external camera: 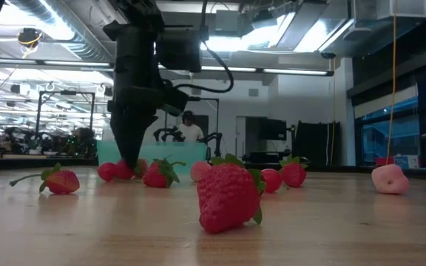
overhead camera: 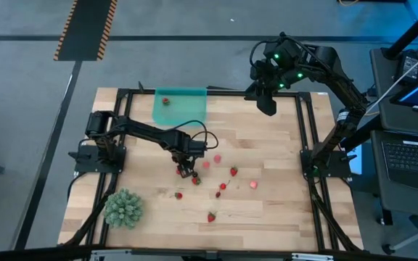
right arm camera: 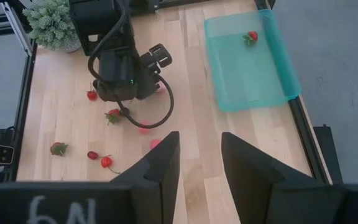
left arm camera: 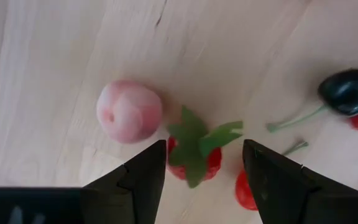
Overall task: Pick and placing Produce into tupperware
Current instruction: Put the red strawberry into the blue bin
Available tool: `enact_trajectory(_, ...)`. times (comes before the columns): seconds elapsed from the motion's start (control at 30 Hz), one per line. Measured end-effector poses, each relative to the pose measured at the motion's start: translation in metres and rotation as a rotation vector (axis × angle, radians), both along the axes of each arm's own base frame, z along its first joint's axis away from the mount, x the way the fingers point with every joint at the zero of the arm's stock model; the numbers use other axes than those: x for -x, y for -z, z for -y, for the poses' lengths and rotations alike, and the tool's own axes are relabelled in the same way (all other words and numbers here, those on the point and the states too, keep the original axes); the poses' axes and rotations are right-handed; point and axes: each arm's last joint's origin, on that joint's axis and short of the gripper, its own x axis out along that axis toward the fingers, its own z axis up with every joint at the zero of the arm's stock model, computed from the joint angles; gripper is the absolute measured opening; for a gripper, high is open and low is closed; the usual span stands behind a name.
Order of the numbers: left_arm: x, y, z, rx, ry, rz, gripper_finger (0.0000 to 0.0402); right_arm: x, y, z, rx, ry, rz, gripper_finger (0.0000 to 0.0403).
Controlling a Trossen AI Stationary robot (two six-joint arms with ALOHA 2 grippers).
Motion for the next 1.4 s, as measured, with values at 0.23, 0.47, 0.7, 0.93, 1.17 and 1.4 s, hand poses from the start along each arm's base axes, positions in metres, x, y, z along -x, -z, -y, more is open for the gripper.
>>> enact_trajectory(0.23, 0.008, 0.011, -0.001, -0.026, 0.014, -0.030, 0.0204, 0.000, 0.000, 0.000, 0.000, 0.000, 0.000, 0.0121)
enact_trajectory(0.47, 0.005, 0.010, -0.001, -0.042, 0.040, 0.000, 0.0204, 0.000, 0.000, 0.000, 0.001, -0.001, 0.000, 0.0121)
enact_trajectory(0.7, 0.005, 0.011, -0.001, -0.032, 0.042, 0.002, 0.0204, 0.000, 0.000, 0.000, 0.000, 0.000, 0.000, 0.0121)
enact_trajectory(0.93, 0.005, 0.013, 0.000, -0.025, 0.048, -0.008, 0.0189, 0.000, 0.000, 0.000, 0.001, -0.001, 0.000, 0.0121)
enact_trajectory(1.17, 0.005, 0.013, -0.001, -0.026, 0.054, -0.007, 0.0133, 0.000, 0.000, 0.000, 0.003, -0.003, 0.000, 0.0121)
enact_trajectory(1.4, 0.005, 0.013, 0.000, -0.025, 0.051, -0.007, 0.0130, 0.000, 0.000, 0.000, 0.003, -0.003, 0.000, 0.0121)
